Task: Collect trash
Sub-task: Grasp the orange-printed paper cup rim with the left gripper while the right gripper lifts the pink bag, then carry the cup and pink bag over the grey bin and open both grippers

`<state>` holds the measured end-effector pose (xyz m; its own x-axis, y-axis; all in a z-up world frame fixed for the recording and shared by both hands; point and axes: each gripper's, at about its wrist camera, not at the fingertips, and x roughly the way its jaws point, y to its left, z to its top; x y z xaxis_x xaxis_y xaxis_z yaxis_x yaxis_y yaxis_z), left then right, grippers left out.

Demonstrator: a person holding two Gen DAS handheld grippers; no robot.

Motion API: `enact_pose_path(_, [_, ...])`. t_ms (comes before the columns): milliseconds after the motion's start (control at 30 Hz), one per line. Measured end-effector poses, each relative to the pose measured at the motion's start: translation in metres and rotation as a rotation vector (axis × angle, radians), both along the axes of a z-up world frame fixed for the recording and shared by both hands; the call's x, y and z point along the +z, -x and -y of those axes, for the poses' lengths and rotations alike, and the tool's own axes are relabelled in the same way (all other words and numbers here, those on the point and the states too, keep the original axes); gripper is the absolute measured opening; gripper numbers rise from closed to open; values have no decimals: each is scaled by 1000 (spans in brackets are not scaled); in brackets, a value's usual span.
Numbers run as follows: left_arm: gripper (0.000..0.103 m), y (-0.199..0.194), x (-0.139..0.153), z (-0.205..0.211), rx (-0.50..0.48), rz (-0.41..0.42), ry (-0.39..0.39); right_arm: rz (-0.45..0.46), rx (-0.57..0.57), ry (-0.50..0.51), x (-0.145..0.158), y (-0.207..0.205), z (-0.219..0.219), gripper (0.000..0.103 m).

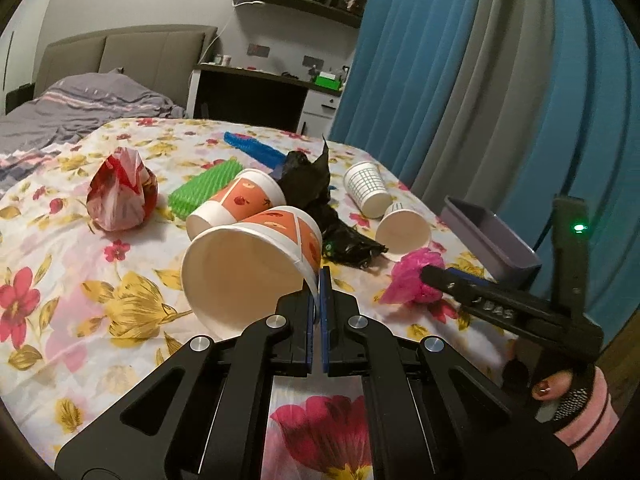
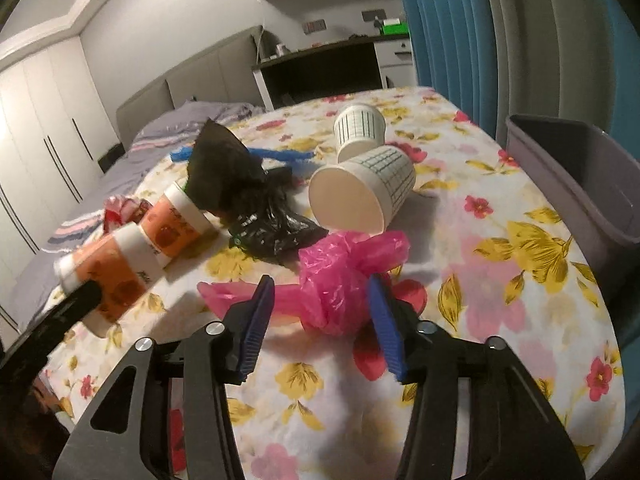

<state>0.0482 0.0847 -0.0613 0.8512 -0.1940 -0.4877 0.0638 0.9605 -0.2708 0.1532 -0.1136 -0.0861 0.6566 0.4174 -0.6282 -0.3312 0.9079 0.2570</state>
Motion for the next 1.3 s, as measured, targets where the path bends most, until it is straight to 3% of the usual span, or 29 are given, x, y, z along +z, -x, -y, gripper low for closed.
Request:
enact_pose_path(67, [2,0,1,-1,-2,4,2,-14,9,17,-4,-1,-4,33])
enact_pose_path(233, [2,3,3,2,-12,12,-1,3,15,29,-4,9,-2,20])
enact_pose_path(733, [2,4,29,47,-139,84,-22,186,-63,-37,44,53,53,20])
enact_pose_path(1067, [2,-43,73,144,-387,166,-16,289,-304,0,66,41,138,20])
enact_pose_path(1300, [2,-91,84,212,-513,210,3,301,-403,36,59,13,177,20])
